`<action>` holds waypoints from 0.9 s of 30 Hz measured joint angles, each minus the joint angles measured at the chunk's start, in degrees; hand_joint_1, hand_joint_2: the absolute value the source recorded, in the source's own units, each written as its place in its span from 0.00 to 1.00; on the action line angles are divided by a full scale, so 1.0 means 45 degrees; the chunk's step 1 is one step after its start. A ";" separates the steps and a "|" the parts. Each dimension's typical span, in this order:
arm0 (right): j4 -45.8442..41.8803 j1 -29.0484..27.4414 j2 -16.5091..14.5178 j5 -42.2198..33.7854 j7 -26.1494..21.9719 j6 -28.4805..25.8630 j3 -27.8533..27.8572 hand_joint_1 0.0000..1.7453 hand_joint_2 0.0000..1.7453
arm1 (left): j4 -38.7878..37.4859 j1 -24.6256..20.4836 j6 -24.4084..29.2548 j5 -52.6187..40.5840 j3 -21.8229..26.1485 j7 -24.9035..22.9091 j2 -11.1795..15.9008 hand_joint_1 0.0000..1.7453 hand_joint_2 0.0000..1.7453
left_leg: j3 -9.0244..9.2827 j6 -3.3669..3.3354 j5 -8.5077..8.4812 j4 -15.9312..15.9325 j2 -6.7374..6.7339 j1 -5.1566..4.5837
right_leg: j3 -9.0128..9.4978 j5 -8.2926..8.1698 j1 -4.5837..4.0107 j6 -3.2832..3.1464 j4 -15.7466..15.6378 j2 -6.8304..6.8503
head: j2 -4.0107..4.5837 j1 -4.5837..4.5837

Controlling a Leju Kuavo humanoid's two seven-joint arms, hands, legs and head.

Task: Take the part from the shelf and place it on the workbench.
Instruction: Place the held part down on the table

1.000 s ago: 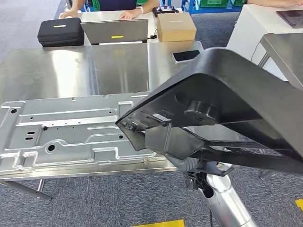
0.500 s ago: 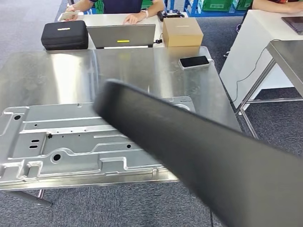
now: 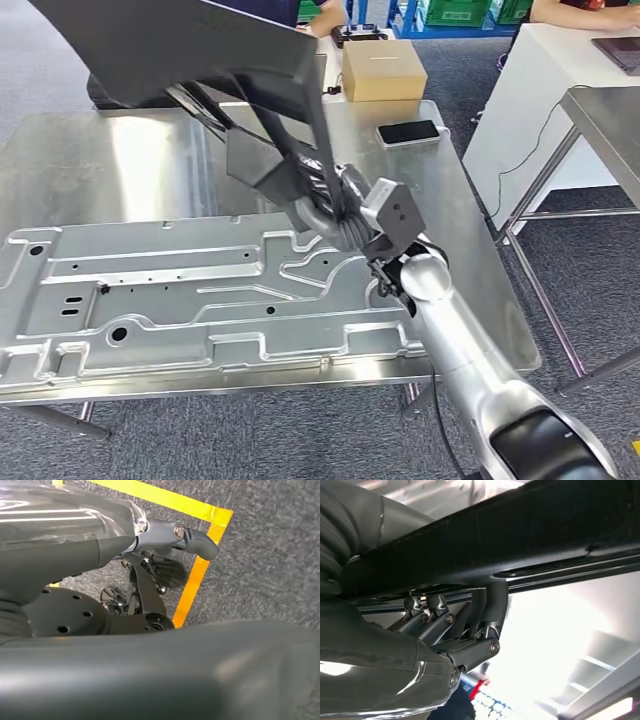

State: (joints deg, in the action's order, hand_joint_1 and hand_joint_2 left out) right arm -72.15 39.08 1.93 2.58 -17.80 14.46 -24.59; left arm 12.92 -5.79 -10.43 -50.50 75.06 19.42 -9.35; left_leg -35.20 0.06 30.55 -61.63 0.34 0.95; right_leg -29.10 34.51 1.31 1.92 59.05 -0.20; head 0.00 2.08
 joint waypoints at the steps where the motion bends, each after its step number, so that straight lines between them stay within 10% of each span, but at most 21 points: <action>1: 0.0496 0.0309 -0.0077 0.0210 0.0100 -0.0235 -0.0019 1.00 1.00 | 0.0000 -0.0005 -0.0017 -0.0052 -0.0041 -0.0011 0.0000 0.00 1.00 | 0.0009 0.0001 -0.0001 0.0005 0.0000 0.0004 | 0.0005 0.0000 -0.0004 0.0000 0.0002 -0.0002 | 0.0000 0.0000; 15: 0.3632 0.2106 -0.0636 0.7756 0.2360 -0.4433 -0.1076 1.00 1.00 | 0.0000 -0.0022 0.0062 -0.0036 -0.0345 -0.0055 -0.0016 0.00 1.00 | 0.0020 0.0005 -0.0001 0.0026 0.0000 0.0025 | -0.0002 0.0009 -0.0023 0.0002 0.0007 -0.0007 | 0.0003 0.0000; 27: 0.1177 0.0743 -0.0431 1.6409 0.4816 -0.3549 -0.1582 1.00 1.00 | 0.0001 0.0002 0.0302 0.0498 -0.0175 0.0158 -0.0075 0.00 1.00 | 0.0022 0.0006 0.0000 0.0028 -0.0002 0.0025 | 0.0000 0.0009 -0.0024 0.0002 0.0007 -0.0007 | 0.0001 0.0000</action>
State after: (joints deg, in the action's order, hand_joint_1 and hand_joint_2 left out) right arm -66.85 42.42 -0.01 76.42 3.87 -1.51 -31.71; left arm 12.92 -5.78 -9.07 -48.26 74.27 20.13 -9.69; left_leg -35.10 0.09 30.55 -61.51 0.33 1.07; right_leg -29.10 34.55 1.20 1.93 59.08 -0.23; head 0.01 2.08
